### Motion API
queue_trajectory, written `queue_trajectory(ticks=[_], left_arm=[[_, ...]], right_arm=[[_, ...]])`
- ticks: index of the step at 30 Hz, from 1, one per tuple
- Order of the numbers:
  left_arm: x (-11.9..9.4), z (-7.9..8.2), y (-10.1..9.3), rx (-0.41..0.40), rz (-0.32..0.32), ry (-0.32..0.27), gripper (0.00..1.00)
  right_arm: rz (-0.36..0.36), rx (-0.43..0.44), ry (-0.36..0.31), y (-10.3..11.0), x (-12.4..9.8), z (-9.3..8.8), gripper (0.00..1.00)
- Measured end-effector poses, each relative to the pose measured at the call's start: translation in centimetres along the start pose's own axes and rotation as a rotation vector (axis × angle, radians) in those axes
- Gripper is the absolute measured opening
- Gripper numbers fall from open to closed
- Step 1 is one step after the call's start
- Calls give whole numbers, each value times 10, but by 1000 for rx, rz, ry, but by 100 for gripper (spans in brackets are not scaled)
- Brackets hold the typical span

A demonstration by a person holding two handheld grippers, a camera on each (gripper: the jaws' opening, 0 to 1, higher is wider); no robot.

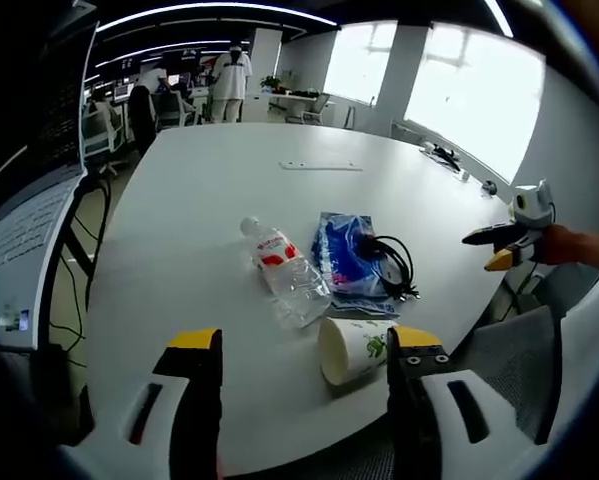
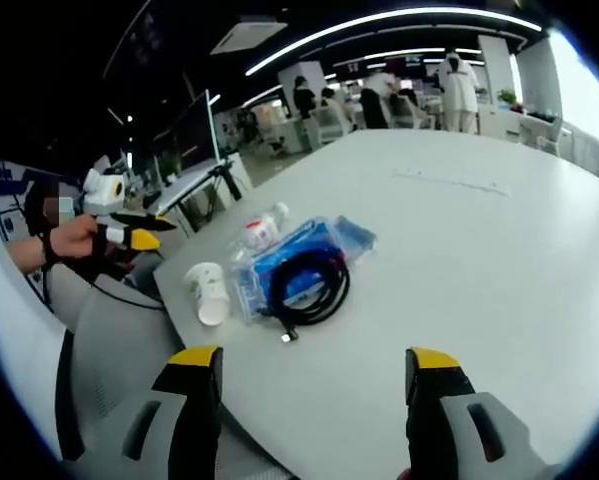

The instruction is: Arrange the tabletop items into an orderly group along one side of the table until the central work area is clear of visible clutter.

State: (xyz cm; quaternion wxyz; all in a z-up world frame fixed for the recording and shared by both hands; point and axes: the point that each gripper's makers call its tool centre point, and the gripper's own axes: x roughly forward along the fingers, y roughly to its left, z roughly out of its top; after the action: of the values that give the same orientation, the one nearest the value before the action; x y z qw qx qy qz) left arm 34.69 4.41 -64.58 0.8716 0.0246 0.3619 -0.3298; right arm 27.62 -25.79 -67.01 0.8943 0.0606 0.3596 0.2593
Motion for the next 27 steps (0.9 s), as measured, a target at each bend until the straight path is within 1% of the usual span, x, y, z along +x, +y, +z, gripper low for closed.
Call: queue_trajectory(ticks=[7, 18, 23, 25, 27], left_arm=[[-1, 1, 0, -14, -3, -8, 66], [0, -2, -4, -18, -20, 10, 64], [4, 2, -6, 2, -29, 15, 64], [6, 4, -5, -7, -22, 14, 65], [8, 9, -5, -16, -16, 3, 65]], right_arm=[[5, 4, 2, 3, 1, 0, 76], [10, 1, 6, 9, 1, 3, 76], [20, -37, 19, 9, 2, 4, 76], [17, -63, 31, 5, 1, 3, 76], [16, -66, 30, 2, 0, 5, 76]])
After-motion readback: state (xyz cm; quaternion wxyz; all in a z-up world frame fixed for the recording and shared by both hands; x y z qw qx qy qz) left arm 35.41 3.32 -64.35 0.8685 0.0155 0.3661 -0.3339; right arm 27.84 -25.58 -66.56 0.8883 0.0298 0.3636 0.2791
